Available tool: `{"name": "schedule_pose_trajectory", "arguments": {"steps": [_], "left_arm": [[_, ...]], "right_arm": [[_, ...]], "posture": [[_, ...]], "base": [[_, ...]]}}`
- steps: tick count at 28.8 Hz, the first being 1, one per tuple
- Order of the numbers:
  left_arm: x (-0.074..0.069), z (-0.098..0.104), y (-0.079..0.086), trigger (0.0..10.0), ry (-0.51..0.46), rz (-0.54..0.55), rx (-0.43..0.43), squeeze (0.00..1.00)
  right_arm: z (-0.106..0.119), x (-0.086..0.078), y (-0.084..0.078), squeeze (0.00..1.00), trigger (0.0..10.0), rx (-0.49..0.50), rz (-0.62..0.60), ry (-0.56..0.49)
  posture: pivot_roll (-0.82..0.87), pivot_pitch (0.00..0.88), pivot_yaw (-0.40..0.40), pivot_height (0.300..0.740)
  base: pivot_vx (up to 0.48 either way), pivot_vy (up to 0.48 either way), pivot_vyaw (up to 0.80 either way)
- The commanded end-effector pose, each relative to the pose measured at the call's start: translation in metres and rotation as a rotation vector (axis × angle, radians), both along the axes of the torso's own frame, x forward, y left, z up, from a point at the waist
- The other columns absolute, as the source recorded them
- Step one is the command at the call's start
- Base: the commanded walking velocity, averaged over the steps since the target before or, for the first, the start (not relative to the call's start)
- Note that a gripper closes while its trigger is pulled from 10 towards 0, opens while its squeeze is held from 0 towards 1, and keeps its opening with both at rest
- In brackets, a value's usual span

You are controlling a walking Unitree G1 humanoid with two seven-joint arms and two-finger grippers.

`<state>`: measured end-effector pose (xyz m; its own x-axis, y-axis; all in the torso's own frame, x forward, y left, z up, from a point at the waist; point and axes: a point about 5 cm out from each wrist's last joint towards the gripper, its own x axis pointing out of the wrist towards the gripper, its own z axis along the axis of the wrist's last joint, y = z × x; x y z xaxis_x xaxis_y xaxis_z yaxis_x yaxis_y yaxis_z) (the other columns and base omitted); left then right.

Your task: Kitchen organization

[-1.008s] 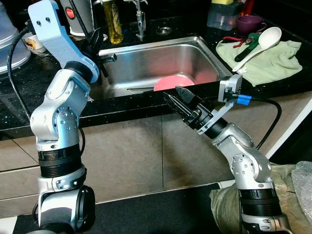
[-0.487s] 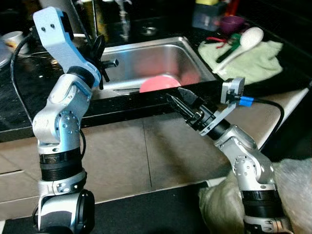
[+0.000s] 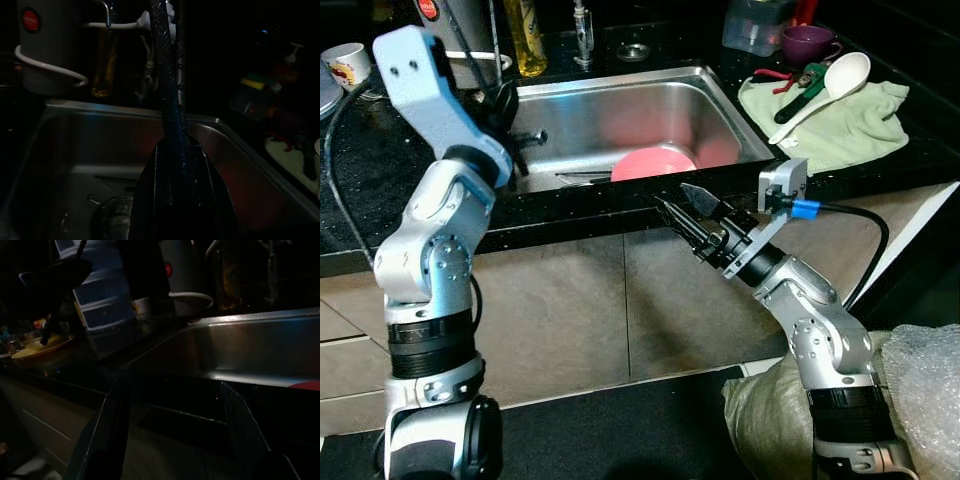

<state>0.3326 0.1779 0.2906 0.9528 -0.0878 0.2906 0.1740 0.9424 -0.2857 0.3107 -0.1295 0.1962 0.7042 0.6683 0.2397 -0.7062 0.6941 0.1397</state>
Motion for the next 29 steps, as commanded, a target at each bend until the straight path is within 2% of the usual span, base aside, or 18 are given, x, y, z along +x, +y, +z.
{"name": "schedule_pose_trajectory", "arguments": {"steps": [1, 8, 29], "left_arm": [[0.0006, -0.0045, 0.0061, 10.0, 0.009, 0.022, 0.006, 0.00], [0.0004, -0.0095, 0.0094, 10.0, 0.021, 0.021, 0.013, 0.00], [0.0014, -0.0088, 0.0065, 10.0, 0.011, -0.002, 0.029, 0.00]], "right_arm": [[-0.0040, 0.0007, -0.0001, 0.00, 10.0, -0.014, -0.010, 0.009], [-0.0009, -0.0014, 0.0025, 0.00, 10.0, 0.019, 0.013, -0.002], [0.0018, -0.0019, 0.0063, 0.00, 10.0, 0.041, 0.029, -0.016]], "posture": [[-0.03, 0.032, 0.036, 0.740], [-0.02, 0.028, 0.035, 0.740], [-0.02, 0.018, 0.040, 0.740]], "base": [[0.000, 0.000, 0.00], [0.000, 0.000, 0.00], [0.312, 0.000, 0.00]]}}
